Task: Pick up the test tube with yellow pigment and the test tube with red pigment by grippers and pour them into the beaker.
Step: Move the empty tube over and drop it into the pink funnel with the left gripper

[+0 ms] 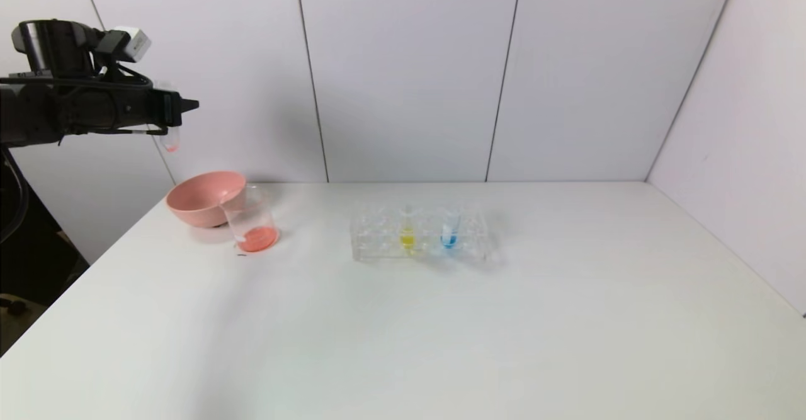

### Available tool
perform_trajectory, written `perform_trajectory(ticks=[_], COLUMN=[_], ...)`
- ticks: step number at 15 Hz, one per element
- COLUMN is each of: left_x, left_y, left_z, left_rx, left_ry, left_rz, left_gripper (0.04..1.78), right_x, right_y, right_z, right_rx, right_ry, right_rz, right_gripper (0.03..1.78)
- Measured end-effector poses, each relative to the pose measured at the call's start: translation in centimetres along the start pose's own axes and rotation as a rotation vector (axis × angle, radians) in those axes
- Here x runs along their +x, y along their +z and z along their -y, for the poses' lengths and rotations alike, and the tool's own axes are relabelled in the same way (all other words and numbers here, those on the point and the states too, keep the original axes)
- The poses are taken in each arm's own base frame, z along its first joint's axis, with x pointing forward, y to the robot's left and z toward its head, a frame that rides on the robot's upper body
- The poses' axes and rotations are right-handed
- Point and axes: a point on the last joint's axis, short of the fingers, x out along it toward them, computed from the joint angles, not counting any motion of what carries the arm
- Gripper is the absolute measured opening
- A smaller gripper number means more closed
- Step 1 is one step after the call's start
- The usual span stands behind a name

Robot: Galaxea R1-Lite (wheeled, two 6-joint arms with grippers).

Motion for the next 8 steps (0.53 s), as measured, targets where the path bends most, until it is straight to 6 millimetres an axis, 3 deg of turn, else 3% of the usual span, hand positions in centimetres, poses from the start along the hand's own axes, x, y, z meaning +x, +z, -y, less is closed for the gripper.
perform_trajectory(ticks=[8], left_x=[1.4], left_y=[-8.6], left_z=[-2.1], left_rx=[-0.156], left_ry=[0.106], left_rz=[0.157], left_gripper=[0.53], right_x=[0.0], right_y=[0.0], right_z=[0.0], right_rx=[0.0], right_ry=[0.0], right_rz=[0.0], right_gripper=[1.7])
